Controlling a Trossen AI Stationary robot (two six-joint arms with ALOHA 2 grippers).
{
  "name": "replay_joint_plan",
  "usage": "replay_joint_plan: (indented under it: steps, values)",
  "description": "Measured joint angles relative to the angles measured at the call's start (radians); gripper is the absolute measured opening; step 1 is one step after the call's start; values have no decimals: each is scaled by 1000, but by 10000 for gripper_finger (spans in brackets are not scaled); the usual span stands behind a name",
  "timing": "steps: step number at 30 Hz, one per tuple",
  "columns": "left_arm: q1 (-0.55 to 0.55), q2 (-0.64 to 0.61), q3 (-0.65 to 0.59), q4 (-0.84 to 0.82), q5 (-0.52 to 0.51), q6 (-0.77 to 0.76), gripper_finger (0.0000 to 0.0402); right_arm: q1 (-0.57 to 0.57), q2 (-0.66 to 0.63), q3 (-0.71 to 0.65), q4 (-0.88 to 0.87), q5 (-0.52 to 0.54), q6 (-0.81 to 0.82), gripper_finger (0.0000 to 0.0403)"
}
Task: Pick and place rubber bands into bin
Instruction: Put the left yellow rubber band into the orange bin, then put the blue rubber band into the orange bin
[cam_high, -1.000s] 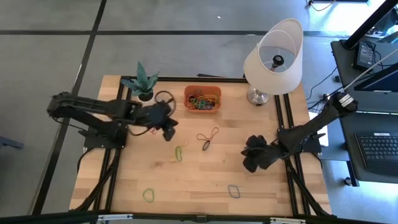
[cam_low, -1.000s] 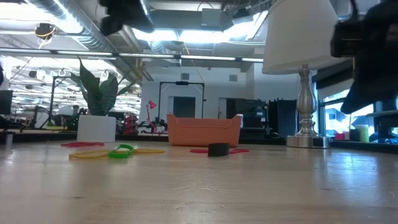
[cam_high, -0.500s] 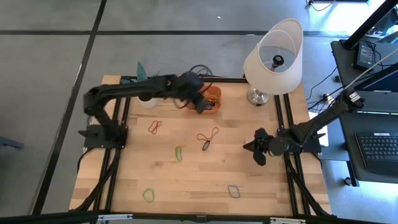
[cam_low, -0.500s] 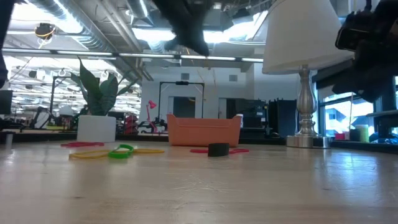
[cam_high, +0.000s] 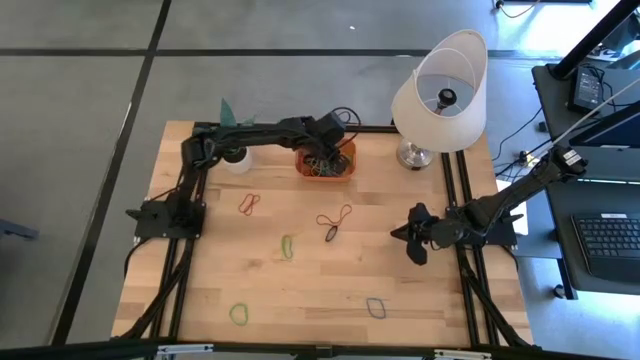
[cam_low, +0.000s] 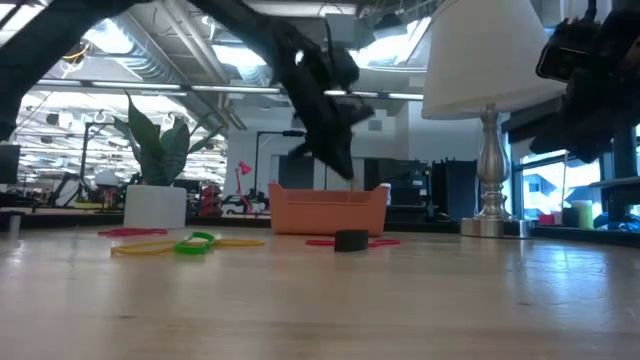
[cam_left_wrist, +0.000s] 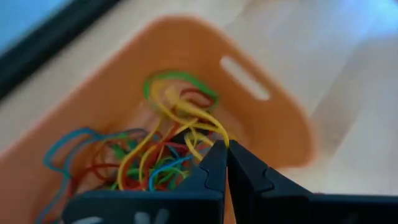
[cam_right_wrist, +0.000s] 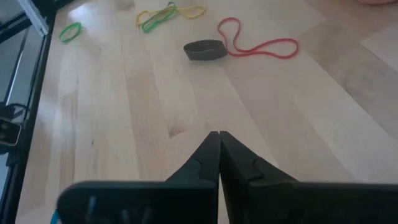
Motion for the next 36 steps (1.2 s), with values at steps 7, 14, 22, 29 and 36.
replay_joint_plan:
  steps: [7,14,22,29,36]
  values:
    - [-17,99,0,-10,15,-39,2,0,0,0,-13,-15,-16,10]
    - [-27,119,0,-51,14,-51,38,0,0,0,-12,-48,-17,7]
    - [-27,118,0,-40,13,-61,120,0,0,0,-12,-66,-13,11]
    - [-46,38,0,-40,-34,-34,135,0,0,0,-11,-66,-9,11]
    - [-82,-119,0,-74,-227,42,118,0,0,1,-6,-66,-9,13]
